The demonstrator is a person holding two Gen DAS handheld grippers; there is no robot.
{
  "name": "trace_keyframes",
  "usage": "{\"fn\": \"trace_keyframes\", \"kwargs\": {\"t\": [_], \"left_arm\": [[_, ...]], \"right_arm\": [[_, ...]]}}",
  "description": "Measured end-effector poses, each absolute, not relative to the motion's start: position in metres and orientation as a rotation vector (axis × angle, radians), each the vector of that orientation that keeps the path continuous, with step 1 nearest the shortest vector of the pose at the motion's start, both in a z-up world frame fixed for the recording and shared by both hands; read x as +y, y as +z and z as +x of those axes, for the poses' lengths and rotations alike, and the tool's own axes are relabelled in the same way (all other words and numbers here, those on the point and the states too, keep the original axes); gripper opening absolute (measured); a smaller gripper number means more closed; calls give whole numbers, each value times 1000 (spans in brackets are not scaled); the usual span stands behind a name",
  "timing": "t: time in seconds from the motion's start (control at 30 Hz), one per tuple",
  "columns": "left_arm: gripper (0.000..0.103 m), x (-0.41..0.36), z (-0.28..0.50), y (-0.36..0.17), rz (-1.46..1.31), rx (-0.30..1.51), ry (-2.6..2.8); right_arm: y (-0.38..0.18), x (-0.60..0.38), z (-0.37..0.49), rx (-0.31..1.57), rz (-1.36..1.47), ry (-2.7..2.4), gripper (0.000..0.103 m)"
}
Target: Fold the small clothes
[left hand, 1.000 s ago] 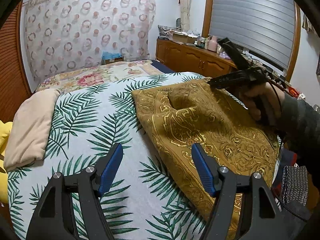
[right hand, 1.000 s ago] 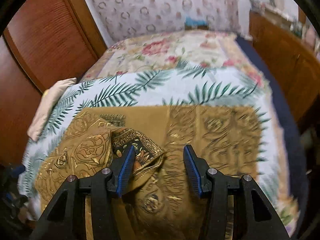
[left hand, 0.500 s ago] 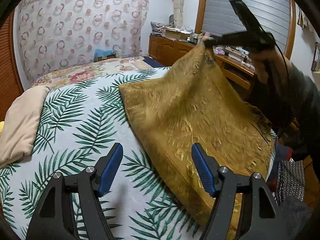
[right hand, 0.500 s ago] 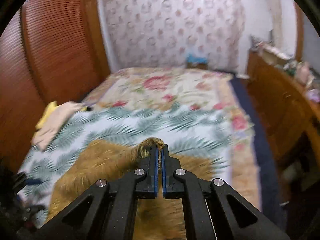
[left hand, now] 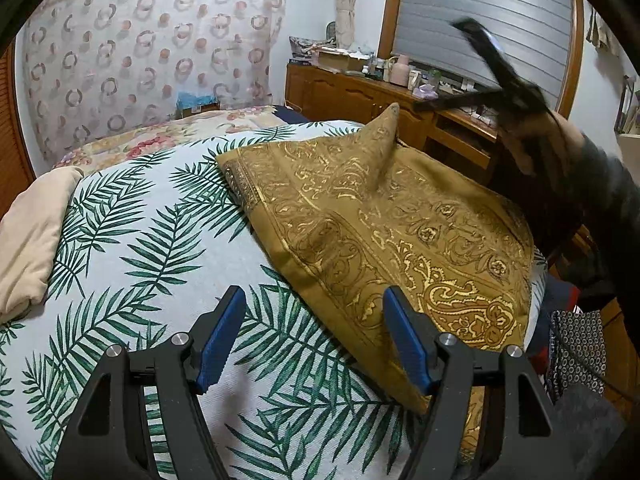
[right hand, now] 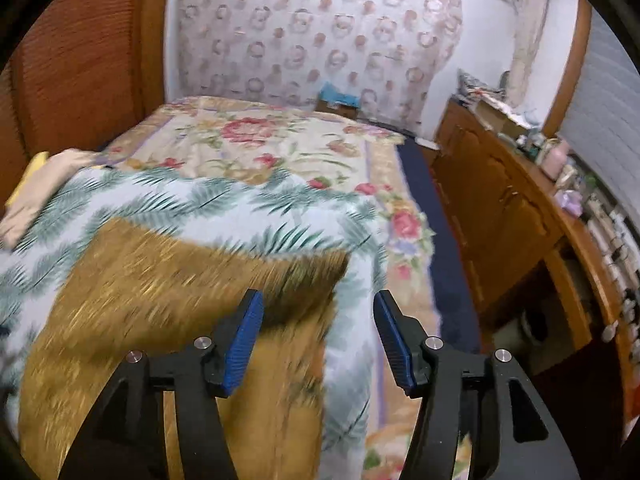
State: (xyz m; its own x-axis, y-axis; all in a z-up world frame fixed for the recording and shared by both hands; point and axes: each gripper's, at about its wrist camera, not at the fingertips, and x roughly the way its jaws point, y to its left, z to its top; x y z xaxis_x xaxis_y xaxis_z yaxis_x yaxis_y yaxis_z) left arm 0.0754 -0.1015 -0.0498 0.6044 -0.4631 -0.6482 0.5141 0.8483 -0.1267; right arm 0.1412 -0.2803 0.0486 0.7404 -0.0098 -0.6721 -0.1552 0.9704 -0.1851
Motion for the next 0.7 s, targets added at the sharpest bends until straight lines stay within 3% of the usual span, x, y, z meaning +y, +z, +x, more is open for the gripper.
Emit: {"fn": "trace_keyframes", "kwargs": {"t": [0.27,0.33,0.4,0.43,0.47,0.7], "left_arm": [[72,-110,73,-52,92,724,-571],[72,-111,74,-53,97,729,-571],[72,-113,74,-55,101,739,-570],[72,-114,75,-55,101,741,-570],[72,-115,76,-56,101,746,-572],[72,-116,71,-58,111,761,-590]], "right_arm": [[28,-313,39,792,-191,204,59],[17,-318,27,816,-183,222,51],[18,-325,22,817,-180,233,30],[17,-328,18,813,-190,226,15],[20,-329,19,807,-193,222,7],[53,-346,-39,703,-145,170,3]]}}
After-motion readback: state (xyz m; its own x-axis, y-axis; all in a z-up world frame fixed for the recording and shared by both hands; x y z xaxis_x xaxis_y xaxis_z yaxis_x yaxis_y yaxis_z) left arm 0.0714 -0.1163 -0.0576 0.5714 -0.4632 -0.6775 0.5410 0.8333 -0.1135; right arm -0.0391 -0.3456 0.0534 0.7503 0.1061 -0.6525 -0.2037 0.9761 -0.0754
